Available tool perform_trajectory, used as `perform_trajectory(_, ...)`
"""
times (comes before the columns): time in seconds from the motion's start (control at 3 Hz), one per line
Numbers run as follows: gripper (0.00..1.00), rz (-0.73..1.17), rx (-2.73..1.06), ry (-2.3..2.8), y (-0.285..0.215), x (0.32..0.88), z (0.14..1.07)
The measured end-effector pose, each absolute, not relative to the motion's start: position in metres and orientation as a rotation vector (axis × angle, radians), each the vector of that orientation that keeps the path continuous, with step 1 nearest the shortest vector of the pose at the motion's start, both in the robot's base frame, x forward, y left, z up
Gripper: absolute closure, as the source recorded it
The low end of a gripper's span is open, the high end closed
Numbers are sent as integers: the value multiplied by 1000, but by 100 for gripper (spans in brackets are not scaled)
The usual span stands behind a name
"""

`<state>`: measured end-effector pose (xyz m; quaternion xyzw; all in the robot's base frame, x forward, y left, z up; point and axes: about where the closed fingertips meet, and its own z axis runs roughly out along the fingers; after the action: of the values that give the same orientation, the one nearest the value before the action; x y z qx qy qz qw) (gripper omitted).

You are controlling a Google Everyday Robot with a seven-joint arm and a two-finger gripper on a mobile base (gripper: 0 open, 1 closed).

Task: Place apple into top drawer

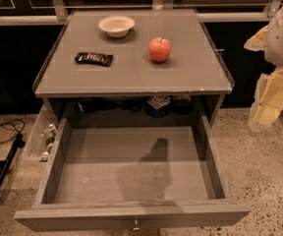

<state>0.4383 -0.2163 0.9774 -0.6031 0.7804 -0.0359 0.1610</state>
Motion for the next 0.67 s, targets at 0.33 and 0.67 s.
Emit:
perform_trajectory(0.33, 0, -102, -1722, 2228, -216, 438, 977)
perform_trajectory(0.67, 0, -81, -1703, 2197, -213, 452, 977)
